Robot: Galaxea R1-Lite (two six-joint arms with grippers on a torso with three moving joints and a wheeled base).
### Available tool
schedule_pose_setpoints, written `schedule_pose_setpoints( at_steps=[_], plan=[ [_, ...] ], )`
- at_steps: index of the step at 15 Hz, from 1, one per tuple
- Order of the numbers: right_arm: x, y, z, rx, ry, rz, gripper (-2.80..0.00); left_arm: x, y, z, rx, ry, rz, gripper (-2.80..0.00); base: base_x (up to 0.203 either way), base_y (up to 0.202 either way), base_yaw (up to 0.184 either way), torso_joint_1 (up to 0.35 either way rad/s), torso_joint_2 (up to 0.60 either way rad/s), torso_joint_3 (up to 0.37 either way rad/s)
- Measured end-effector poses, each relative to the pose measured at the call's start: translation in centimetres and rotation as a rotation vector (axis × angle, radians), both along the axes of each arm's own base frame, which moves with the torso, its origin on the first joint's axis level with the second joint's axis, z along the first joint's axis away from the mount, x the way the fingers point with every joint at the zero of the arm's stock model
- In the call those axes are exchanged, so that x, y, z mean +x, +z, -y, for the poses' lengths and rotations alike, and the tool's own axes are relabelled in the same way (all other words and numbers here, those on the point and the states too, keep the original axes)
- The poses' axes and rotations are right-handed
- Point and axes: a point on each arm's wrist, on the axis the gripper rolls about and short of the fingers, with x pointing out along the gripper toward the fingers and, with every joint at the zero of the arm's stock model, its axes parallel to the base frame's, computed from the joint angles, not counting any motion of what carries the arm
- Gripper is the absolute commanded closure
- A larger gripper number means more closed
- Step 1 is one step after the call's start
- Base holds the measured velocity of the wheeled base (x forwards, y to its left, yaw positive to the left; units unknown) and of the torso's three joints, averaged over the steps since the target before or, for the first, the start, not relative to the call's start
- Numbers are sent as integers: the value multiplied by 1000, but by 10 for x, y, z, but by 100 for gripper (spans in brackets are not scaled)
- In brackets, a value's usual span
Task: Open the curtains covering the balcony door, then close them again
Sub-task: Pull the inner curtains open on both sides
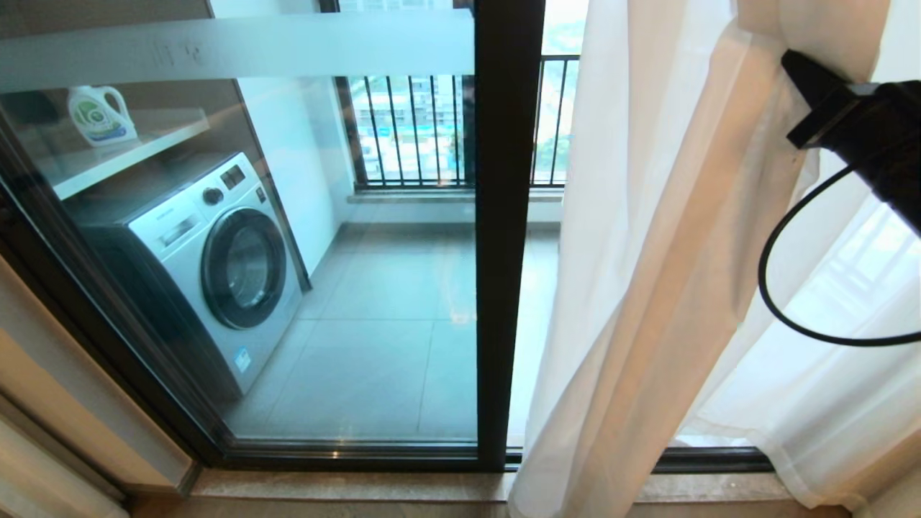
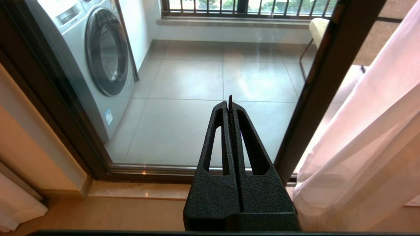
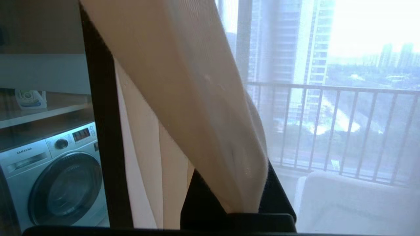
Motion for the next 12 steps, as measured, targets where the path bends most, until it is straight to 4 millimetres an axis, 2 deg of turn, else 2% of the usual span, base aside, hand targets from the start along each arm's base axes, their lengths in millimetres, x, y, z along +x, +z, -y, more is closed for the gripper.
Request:
schedule_pose_setpoints(
  at_steps=[12],
  plan=[
    [1, 0, 0, 11, 7, 1, 0, 0, 0, 0, 0, 0, 0, 0, 0, -189, 1, 3, 2, 2]
  ],
)
